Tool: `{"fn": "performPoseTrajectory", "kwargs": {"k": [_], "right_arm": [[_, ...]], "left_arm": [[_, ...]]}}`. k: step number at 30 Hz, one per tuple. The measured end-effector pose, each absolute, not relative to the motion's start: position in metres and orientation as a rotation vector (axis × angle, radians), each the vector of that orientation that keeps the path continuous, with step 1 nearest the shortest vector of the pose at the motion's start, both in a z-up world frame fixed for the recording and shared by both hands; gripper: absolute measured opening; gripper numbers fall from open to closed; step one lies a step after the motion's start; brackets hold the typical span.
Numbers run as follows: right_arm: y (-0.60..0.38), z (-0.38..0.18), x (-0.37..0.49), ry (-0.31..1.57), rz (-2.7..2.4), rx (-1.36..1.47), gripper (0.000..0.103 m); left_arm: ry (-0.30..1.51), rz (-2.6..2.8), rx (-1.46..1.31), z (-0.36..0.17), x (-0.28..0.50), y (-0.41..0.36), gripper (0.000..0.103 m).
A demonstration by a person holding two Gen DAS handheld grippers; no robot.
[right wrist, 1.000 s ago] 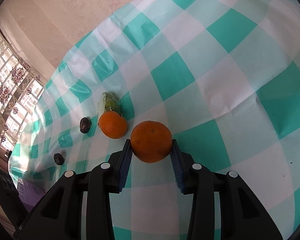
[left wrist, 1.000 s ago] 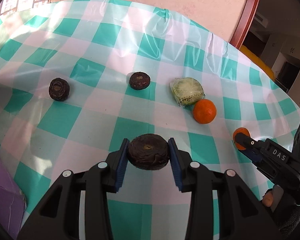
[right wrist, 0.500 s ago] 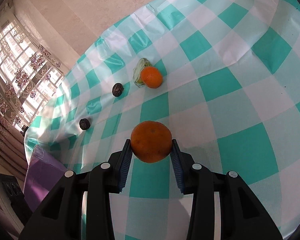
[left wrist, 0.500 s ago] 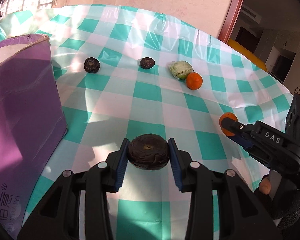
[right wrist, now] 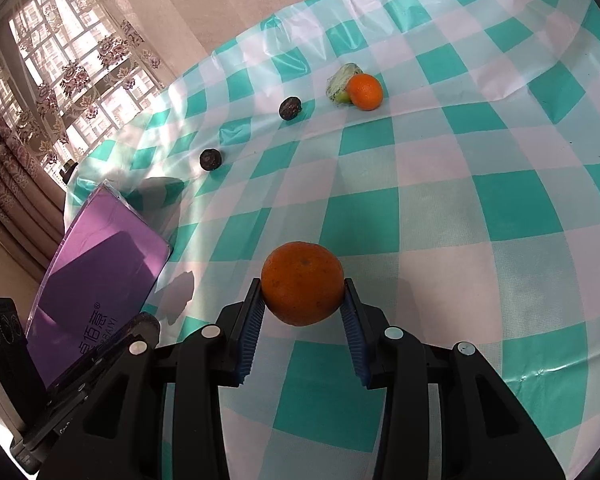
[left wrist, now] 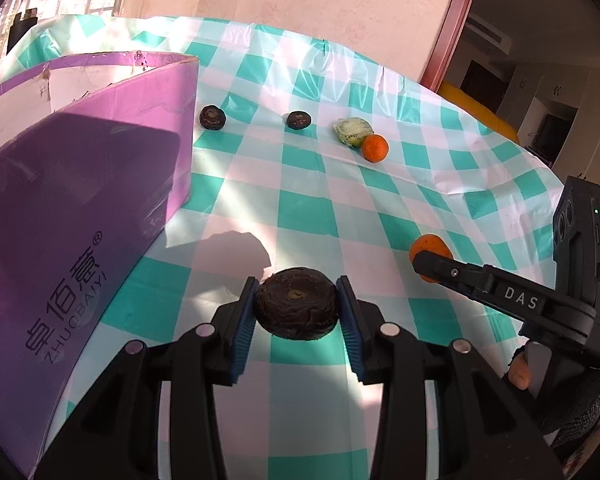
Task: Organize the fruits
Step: 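Carry the orange and dark fruit over the purple-rimmed box with both grippers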
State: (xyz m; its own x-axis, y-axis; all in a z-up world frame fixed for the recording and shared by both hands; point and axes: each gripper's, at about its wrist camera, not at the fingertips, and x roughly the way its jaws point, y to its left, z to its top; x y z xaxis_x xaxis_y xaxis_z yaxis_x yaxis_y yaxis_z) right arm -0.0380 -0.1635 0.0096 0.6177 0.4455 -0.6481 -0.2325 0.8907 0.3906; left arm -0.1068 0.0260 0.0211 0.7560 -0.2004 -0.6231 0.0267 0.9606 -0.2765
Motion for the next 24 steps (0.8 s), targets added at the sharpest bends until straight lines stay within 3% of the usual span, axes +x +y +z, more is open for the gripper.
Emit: {"fn": "performPoseTrajectory", "kwargs": {"k": [15, 24], "right_arm": [[-0.137, 0.014, -0.066, 0.807, 0.427, 0.185, 0.039], [-0.116, 0.036, -0.081, 0.756, 0.472, 0.176, 0.039]], "left_arm": [[0.661, -0.096, -0.273, 0.027, -0.126, 0.035, 0.039], [0.559, -0.023, -0.177, 0.066, -0.156, 0.037, 0.039]]}}
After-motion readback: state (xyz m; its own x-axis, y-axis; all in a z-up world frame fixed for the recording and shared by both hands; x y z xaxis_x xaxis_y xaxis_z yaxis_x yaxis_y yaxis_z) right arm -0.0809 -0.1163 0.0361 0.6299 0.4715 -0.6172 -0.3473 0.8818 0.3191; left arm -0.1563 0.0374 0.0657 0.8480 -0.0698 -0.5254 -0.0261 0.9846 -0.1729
